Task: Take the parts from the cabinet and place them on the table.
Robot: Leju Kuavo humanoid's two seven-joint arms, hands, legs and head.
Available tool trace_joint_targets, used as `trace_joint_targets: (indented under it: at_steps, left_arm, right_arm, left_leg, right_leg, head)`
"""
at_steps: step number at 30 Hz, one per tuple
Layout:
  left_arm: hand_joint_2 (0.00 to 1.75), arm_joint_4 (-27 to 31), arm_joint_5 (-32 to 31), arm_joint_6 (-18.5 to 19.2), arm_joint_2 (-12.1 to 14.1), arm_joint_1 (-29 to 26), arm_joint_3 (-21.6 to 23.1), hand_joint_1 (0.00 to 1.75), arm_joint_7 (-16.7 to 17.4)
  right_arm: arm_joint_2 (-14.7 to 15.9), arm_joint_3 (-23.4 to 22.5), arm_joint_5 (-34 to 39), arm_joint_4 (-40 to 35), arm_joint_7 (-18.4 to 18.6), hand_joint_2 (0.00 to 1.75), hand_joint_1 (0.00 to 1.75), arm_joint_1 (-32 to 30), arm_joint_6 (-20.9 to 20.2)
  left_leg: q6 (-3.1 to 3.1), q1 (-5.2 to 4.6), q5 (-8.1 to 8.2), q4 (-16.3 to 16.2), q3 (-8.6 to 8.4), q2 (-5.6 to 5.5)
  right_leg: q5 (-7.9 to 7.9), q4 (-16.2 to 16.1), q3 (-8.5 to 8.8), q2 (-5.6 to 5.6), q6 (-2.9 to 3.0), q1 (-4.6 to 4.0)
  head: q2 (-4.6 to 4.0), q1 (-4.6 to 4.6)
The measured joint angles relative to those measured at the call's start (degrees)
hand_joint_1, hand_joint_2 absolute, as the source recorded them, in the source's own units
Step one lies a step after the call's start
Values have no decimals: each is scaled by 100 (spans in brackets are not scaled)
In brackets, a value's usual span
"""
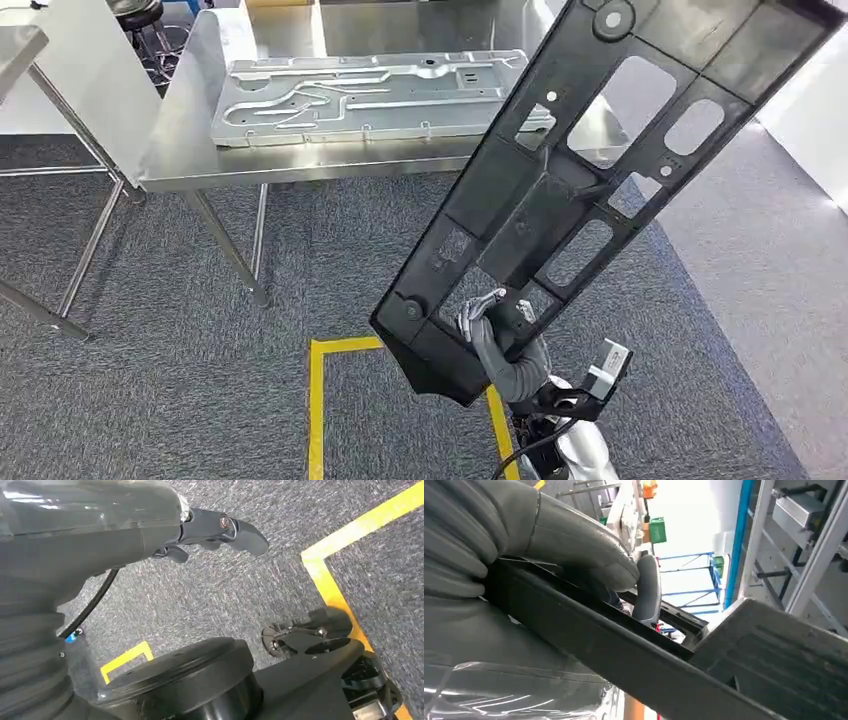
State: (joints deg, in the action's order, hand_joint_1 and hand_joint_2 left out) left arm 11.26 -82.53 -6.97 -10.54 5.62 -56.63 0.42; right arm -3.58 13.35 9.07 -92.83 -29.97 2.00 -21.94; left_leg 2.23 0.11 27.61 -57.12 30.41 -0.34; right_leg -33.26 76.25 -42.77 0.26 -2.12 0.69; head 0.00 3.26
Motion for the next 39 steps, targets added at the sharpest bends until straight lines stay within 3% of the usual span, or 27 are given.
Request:
trace_joint_targets:
  at_steps: [1, 3, 4, 5, 8, 10, 11, 13, 14, 15, 16, 17, 19, 21, 23, 25, 26, 27, 29, 30, 31, 32, 34, 36, 39]
  left_arm:
    - [175, 0, 0, 2, 0, -10, 0, 0, 0]
    - [175, 0, -11, 13, -4, -15, 0, 0, 2]
    - [175, 0, -18, 18, -13, -25, 0, 0, 7]
    - [175, 0, -20, 22, -15, -18, 2, 0, 11]
    - [175, 0, -33, 28, -13, -19, 2, 0, 17]
    - [175, 0, -42, 28, -7, -11, 2, 0, 17]
    - [175, 2, -55, 31, -7, -10, 2, 0, 17]
    - [175, 2, -44, 44, 22, 11, 0, 0, -4]
    - [175, 2, -31, 55, 28, 56, 0, 0, -15]
    - [175, 2, -33, 59, 31, 88, 0, 0, -15]
    - [175, 2, -33, 59, 31, 88, 0, 0, -15]
    - [175, 2, -35, 59, 31, 77, 0, 0, -13]
    - [175, 0, -57, 59, 28, 47, 0, 0, 2]
    - [175, 0, -66, 59, 28, 15, 0, 0, 17]
    - [175, 0, -50, 57, 28, 18, 0, 0, 13]
    - [175, 0, -57, 57, 15, 16, 0, 0, 15]
    - [175, 0, -59, 57, 13, 16, 0, 0, 15]
    - [175, 0, -59, 57, 13, 15, 0, 0, 15]
    - [175, 0, -52, 57, 13, 7, 0, 0, 17]
    - [175, 0, -50, 57, 13, -4, 0, 0, 17]
    - [175, 0, -50, 57, 13, -12, 0, 0, 17]
    - [175, 0, -50, 57, 13, -19, 0, 0, 17]
    - [175, 0, -50, 57, 2, -24, 0, 0, 20]
    - [175, -2, -50, 57, -11, -25, 0, 0, 20]
    - [175, 0, -50, 52, -9, -25, 0, 0, 20]
  right_arm:
    - [0, -2, 0, 11, 2, 175, 175, 1, 0]
    - [0, -7, 0, 11, 4, 175, 175, 6, 0]
    - [0, -9, 0, 11, 4, 175, 175, 13, 0]
    - [0, -9, 0, 17, 4, 175, 175, 22, 0]
    - [4, -28, -7, 17, 7, 175, 175, 9, 13]
    - [2, -35, -7, 9, 4, 175, 175, 5, 20]
    - [2, -37, -7, 6, 2, 175, 175, 8, 24]
    - [2, -39, -9, 6, -2, 175, 175, -9, 26]
    - [2, -39, -9, 9, 0, 175, 175, -25, 31]
    - [2, -39, -9, 9, 2, 175, 175, -43, 31]
    - [2, -42, -11, 9, 2, 175, 175, -55, 31]
    - [2, -42, -13, 9, 0, 175, 175, -62, 31]
    - [2, -42, -13, 6, -2, 175, 175, -65, 31]
    - [2, -42, -13, 2, -4, 175, 175, -64, 33]
    - [2, -42, -18, -4, -2, 175, 175, -74, 35]
    - [2, -42, -24, -18, 2, 175, 175, -73, 35]
    - [2, -42, -26, -33, 0, 175, 175, -60, 35]
    - [2, -42, -26, -39, 0, 175, 175, -52, 37]
    - [4, -42, -28, -39, 0, 175, 175, -77, 42]
    - [4, -42, -31, -37, 9, 175, 175, -93, 42]
    - [4, -42, -31, -37, 9, 175, 175, -102, 42]
    - [4, -42, -33, -39, 9, 175, 175, -99, 42]
    - [4, -42, -33, -39, 9, 175, 175, -91, 41]
    - [2, -42, -35, -44, 9, 175, 175, -89, 42]
    - [2, -46, -39, -50, 7, 175, 175, -91, 42]
  left_leg:
    - [-7, 1, 31, 0, -47, -7]
    - [-37, 2, 110, 0, -175, -19]
    - [-62, 1, 154, 3, -180, -18]
    - [-105, -42, 202, -11, -194, -18]
    - [-178, -14, 239, 60, -239, -10]
    - [-250, -17, 302, -39, -278, -2]
    - [-267, -15, 451, -318, -146, -3]
    - [-307, -11, 907, -1322, 379, -3]
    - [-320, -12, 1027, -1748, 613, -2]
    - [-322, -9, 983, -1902, 720, -1]
    - [-319, -8, 778, -1757, 685, -1]
    - [-310, -3, 483, -1397, 551, 2]
    - [-273, 11, -200, -303, 178, 4]
    - [-225, -25, -79, -63, 104, -2]
    - [-157, -32, -67, -101, 152, -13]
    - [-76, 12, -97, -14, 75, -15]
    - [-52, 13, -84, 5, 45, -14]
    - [-27, 12, -72, 5, 36, -2]
    - [-2, -3, -35, 3, 10, 1]
    - [-1, -6, -7, 1, -15, -2]
    - [-3, -7, 24, 1, -57, -10]
    - [-10, -8, 65, 1, -114, -18]
    - [-38, -16, 165, 1, -267, -31]
    - [-100, -48, 251, -9, -276, -38]
    - [-173, -33, 299, 79, -336, -21]
  right_leg:
    - [257, -233, 50, -1, 4, 7]
    - [882, -1226, 473, -6, 41, 7]
    - [1066, -1715, 663, -21, 72, 2]
    - [927, -1794, 739, -24, 82, -40]
    - [885, -1803, 731, 7, 167, -61]
    - [887, -1896, 825, 10, 222, 2]
    - [861, -1901, 857, -5, 264, 7]
    - [802, -1901, 912, -25, 292, 1]
    - [769, -1900, 944, -34, 293, -2]
    - [741, -1899, 986, -35, 291, -3]
    - [707, -1899, 1045, -28, 288, -3]
    - [672, -1898, 1104, -18, 282, -2]
    - [592, -1898, 1218, 5, 243, -4]
    - [572, -1859, 1168, 36, 179, -36]
    - [574, -1887, 1149, 29, 117, -30]
    - [531, -1850, 1169, 13, 37, -12]
    - [435, -1639, 1068, 1, 16, -16]
    - [253, -1248, 848, 2, -1, -10]
    - [-51, -323, 280, 1, -25, 6]
    - [-41, -39, 53, 1, -26, 6]
    - [112, -84, -1, 1, -20, 5]
    - [397, -387, 83, 2, -3, 4]
    - [1076, -1465, 520, 1, 68, -10]
    - [1004, -1831, 691, -1, 123, -64]
    - [938, -1825, 704, 19, 186, -76]
  head:
    - [0, 0]
    - [0, 0]
    - [0, 0]
    - [0, 0]
    - [0, 0]
    - [0, 0]
    - [0, 0]
    - [0, 0]
    - [0, 0]
    - [0, 0]
    - [0, 0]
    - [0, 0]
    - [0, 0]
    - [0, 2]
    - [0, 0]
    - [0, 0]
    - [0, -2]
    - [0, 0]
    - [0, 0]
    - [0, 0]
    - [0, 0]
    - [0, 0]
    - [0, 0]
    - [0, -2]
    - [0, -2]
